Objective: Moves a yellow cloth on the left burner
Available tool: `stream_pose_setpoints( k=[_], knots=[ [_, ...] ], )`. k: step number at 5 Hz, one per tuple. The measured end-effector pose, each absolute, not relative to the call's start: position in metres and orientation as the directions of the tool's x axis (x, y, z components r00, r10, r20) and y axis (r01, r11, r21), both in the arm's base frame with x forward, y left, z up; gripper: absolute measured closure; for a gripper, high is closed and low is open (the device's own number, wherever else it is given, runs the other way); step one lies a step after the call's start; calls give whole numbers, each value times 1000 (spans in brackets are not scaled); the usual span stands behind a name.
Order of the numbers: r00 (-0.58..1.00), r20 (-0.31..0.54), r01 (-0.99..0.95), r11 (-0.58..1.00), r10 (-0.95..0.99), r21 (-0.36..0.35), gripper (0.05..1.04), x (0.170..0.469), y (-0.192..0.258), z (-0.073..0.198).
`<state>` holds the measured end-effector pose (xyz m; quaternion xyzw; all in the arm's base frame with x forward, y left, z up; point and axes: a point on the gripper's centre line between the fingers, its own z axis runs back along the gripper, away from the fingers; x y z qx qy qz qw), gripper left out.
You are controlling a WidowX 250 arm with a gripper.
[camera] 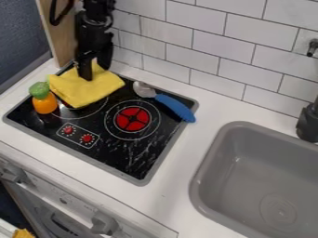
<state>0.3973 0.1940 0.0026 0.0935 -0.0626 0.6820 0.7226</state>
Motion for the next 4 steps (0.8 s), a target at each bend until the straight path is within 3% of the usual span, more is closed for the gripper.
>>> stream_pose_setpoints(
  k=[2,4],
  knots=[
    [53,201,-998,48,978,27,84,390,188,4],
    [15,199,-998,28,980,-63,84,385,179,38]
  ],
)
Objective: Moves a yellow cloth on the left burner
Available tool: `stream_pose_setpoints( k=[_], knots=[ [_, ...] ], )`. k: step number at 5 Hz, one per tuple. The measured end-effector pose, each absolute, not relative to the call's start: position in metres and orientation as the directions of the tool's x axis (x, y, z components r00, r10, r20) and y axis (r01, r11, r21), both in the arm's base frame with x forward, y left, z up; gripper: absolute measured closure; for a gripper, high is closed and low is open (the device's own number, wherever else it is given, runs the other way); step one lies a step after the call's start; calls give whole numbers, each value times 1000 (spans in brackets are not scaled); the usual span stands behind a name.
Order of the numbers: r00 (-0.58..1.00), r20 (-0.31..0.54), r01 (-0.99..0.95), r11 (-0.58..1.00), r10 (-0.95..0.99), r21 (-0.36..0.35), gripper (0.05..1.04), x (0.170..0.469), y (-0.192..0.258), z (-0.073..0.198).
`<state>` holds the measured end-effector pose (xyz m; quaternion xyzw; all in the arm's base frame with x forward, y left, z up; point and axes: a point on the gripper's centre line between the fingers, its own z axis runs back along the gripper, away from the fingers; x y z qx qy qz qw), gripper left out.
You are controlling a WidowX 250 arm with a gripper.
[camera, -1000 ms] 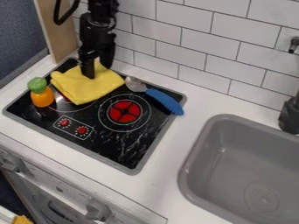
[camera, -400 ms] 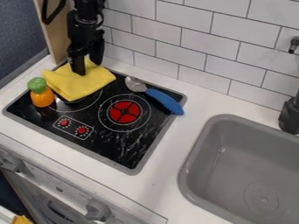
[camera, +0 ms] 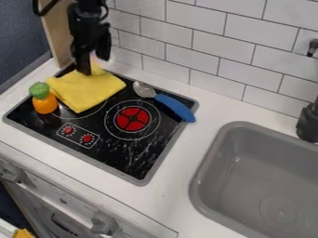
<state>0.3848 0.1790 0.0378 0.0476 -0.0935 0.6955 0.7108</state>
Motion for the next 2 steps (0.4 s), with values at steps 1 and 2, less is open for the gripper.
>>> stream_pose_setpoints(
  k=[1,2],
  knots=[
    [-25,188,-993,-2,982,-121,84,380,175,61],
    [-91,187,-987,-65,978,-145,84,366,185,71]
  ],
)
